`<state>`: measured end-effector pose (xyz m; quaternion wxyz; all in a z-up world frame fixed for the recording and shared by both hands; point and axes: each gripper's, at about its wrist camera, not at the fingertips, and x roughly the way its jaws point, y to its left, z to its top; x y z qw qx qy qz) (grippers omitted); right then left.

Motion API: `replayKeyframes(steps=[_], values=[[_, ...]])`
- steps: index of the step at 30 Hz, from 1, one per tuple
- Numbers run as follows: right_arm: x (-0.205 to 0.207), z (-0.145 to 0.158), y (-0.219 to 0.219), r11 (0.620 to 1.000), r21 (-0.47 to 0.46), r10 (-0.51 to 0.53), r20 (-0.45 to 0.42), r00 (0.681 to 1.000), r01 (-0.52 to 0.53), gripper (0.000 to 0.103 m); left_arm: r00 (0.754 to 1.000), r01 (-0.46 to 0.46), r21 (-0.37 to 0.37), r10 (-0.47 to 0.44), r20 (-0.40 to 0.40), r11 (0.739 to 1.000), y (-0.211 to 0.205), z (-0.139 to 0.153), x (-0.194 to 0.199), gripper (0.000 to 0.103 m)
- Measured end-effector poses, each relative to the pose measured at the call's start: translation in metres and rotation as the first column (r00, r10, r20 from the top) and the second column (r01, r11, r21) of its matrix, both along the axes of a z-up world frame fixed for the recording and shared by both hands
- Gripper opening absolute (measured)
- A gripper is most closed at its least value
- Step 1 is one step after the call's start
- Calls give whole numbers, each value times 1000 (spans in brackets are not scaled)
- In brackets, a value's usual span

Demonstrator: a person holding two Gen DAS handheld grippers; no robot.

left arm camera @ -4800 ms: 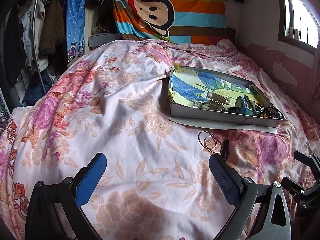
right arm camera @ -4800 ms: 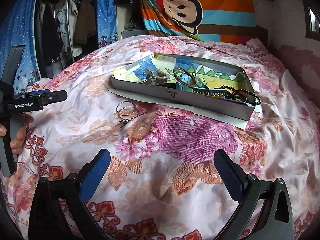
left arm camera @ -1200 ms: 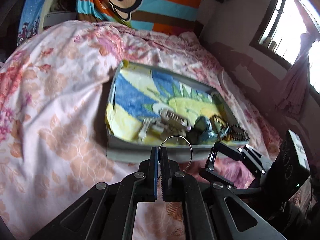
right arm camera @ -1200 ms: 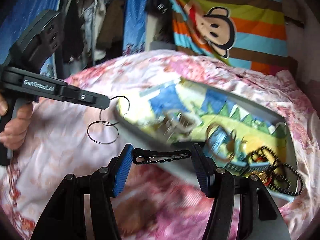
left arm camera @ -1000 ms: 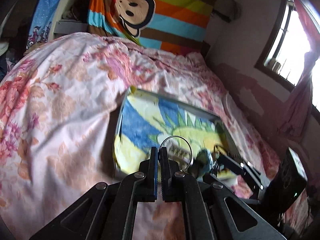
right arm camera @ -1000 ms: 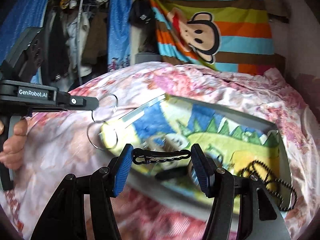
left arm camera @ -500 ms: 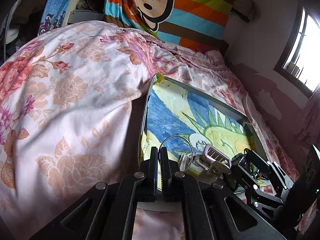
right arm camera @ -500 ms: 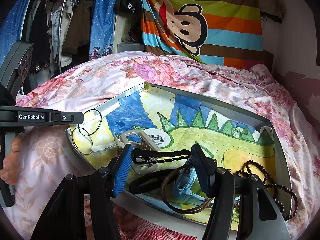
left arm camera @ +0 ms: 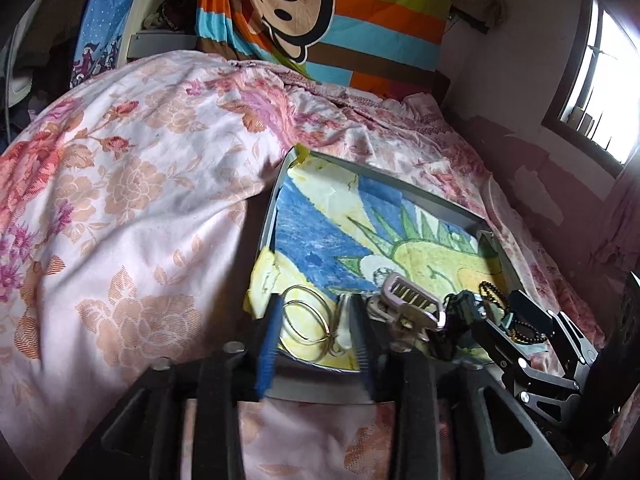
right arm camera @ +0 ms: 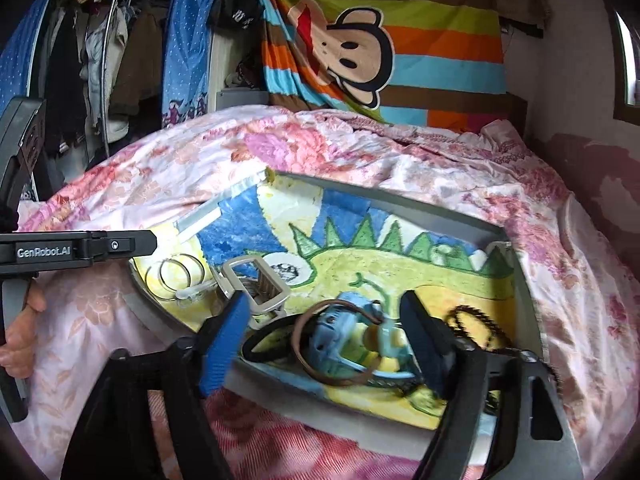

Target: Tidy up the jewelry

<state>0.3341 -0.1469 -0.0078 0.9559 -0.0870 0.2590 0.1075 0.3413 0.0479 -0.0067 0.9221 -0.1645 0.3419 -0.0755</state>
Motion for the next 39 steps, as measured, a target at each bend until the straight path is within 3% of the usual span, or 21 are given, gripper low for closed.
replayKeyframes(steps=[1, 3, 6, 8, 10, 13, 23, 39], values=[[-5, 5, -3, 1000, 9, -1, 9, 1000, 1, 75, 1000, -3, -4, 3, 17, 1000, -1, 5, -6, 62], [-16, 16, -10, 1000, 26, -6, 25, 1000, 5, 76, 998, -22, -23, 23, 67, 1000, -2, 14, -19, 76], [-36, 33, -20, 998, 56, -18, 51, 999, 15, 81, 992, -41, -3, 41, 119, 999, -7, 32, -42, 82], [-51, 44, -28, 997, 77, -27, 73, 997, 21, 93, 987, -56, 9, 54, 149, 998, -11, 42, -57, 90], [-68, 56, -36, 995, 102, -25, 93, 995, 15, 94, 980, -78, -2, 77, 181, 997, -14, 51, -75, 101], [-94, 71, -47, 991, 134, -35, 122, 992, 19, 101, 972, -88, 19, 81, 220, 996, -25, 64, -104, 102], [-187, 87, -70, 969, 246, -67, 209, 976, 14, 101, 945, -163, 125, 118, 306, 979, -37, 94, -196, 103], [-280, 55, -60, 972, 221, -142, 268, 953, 83, 101, 929, -230, 259, 131, 347, 938, -28, 66, -281, 103]])
